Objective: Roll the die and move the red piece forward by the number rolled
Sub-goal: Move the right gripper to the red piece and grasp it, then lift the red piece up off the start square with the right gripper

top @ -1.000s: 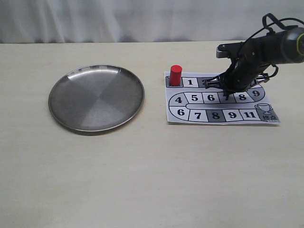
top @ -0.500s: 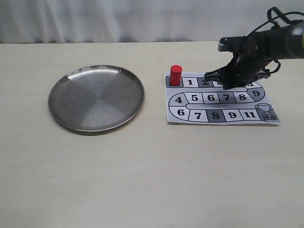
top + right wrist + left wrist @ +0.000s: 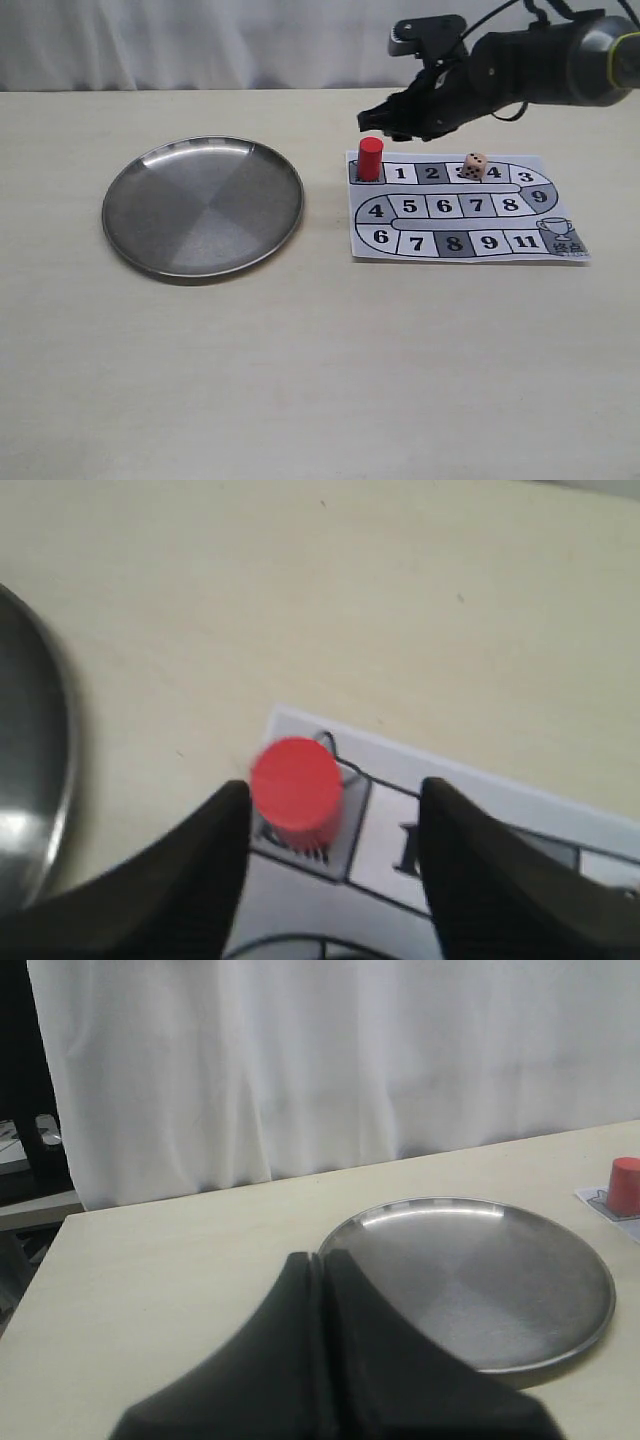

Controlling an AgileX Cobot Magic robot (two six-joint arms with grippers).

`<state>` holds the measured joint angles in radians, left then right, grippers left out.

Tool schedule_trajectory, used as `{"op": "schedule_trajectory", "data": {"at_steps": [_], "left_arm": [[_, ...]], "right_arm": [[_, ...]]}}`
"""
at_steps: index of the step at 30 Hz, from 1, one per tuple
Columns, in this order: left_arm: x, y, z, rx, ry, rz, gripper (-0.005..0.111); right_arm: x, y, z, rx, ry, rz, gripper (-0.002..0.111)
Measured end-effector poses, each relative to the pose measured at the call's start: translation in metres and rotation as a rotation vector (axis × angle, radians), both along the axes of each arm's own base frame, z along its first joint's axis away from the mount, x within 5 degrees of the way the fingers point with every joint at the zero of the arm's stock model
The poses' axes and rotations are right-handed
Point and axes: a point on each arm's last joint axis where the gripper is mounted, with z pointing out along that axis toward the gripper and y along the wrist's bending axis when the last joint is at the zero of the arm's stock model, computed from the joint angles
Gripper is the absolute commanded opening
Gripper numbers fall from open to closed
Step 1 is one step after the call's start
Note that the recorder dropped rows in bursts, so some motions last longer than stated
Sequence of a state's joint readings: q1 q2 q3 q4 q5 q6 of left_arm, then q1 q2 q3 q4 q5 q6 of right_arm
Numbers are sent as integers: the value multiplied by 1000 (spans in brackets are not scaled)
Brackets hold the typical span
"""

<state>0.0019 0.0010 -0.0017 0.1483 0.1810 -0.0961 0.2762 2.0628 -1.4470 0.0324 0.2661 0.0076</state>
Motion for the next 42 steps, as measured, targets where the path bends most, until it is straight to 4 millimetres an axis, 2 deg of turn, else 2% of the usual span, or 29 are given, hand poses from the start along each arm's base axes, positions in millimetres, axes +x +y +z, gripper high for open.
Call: {"op": "schedule_trajectory", "data": {"at_steps": [3, 5, 10, 18, 19, 20, 21, 22, 26, 29, 33, 35, 37, 38, 42], "left_arm": [[0, 0, 0, 0, 0, 0, 0], [0, 0, 0, 0, 0, 0, 0], [0, 0, 0, 0, 0, 0, 0], [0, 0, 0, 0, 0, 0, 0], [0, 0, 0, 0, 0, 0, 0], [0, 0, 0, 0, 0, 0, 0], [0, 0, 0, 0, 0, 0, 0], [0, 0, 0, 0, 0, 0, 0], [0, 0, 0, 0, 0, 0, 0], [0, 0, 0, 0, 0, 0, 0], [0, 0, 0, 0, 0, 0, 0], [0, 0, 0, 0, 0, 0, 0], [0, 0, 0, 0, 0, 0, 0], [0, 0, 0, 0, 0, 0, 0], [0, 0, 0, 0, 0, 0, 0]], "right_arm": [[5, 16, 0, 6, -66, 38, 77], [10, 22, 0, 11, -86, 49, 81], [20, 24, -13, 8, -79, 45, 80], [26, 23, -55, -9, -23, 39, 76], [26, 23, -60, -12, -14, 39, 73], [27, 22, -64, -13, -10, 36, 61], [27, 22, -71, -15, -1, 37, 54], [27, 22, -72, -16, 1, 37, 40], [28, 22, -73, -13, -9, 36, 16], [28, 22, -73, -13, -9, 36, 4], [28, 22, -72, -14, -6, 36, 5], [26, 22, -57, -12, -16, 38, 5], [25, 21, -25, -12, -79, 49, 5], [23, 19, -3, 1, -124, 47, 5], [19, 9, 44, 26, -218, 26, 5]]}}
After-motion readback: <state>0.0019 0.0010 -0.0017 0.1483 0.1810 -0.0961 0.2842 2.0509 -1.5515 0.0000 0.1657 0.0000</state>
